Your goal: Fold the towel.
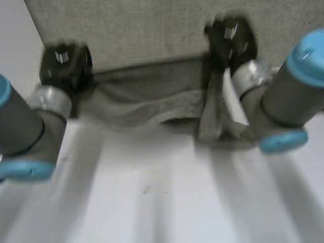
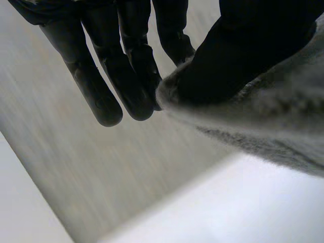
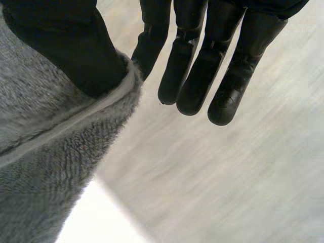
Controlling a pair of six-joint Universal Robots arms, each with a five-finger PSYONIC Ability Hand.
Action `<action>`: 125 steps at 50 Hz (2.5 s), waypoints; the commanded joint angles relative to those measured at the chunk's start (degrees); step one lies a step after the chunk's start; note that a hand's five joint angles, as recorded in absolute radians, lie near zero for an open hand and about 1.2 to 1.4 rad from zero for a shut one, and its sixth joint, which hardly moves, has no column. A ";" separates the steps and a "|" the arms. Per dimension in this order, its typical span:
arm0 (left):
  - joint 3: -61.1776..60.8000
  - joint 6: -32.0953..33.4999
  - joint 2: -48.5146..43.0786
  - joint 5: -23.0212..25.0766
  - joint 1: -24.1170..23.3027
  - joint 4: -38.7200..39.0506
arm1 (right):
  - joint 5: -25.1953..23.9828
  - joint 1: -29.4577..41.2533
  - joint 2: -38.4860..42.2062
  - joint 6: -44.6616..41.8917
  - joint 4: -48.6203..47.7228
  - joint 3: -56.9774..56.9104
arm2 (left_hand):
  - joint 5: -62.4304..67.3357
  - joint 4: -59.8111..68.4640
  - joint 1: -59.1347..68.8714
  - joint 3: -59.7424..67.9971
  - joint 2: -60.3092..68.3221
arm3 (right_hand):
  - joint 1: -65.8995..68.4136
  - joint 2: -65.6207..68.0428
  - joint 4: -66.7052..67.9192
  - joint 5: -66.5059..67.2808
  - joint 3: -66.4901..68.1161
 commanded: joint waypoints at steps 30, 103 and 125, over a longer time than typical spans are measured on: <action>-20.92 10.29 0.74 -0.03 -1.44 0.63 | -15.67 -8.38 2.10 2.92 20.38 20.40 | 10.57 10.22 11.85 10.31 10.19 | -7.91 -19.42 -20.64 -17.17 -20.24; 13.97 14.33 10.17 1.37 4.45 -40.76 | -20.07 -22.91 -21.48 -14.96 51.74 -6.57 | 10.57 10.22 11.85 10.31 10.19 | 24.38 12.86 11.64 15.11 12.04; 26.54 16.53 -18.16 11.39 5.85 -10.53 | -4.34 -12.70 9.76 -10.24 12.88 -23.28 | 10.57 10.22 11.85 10.31 10.19 | 24.38 12.86 11.64 15.11 12.04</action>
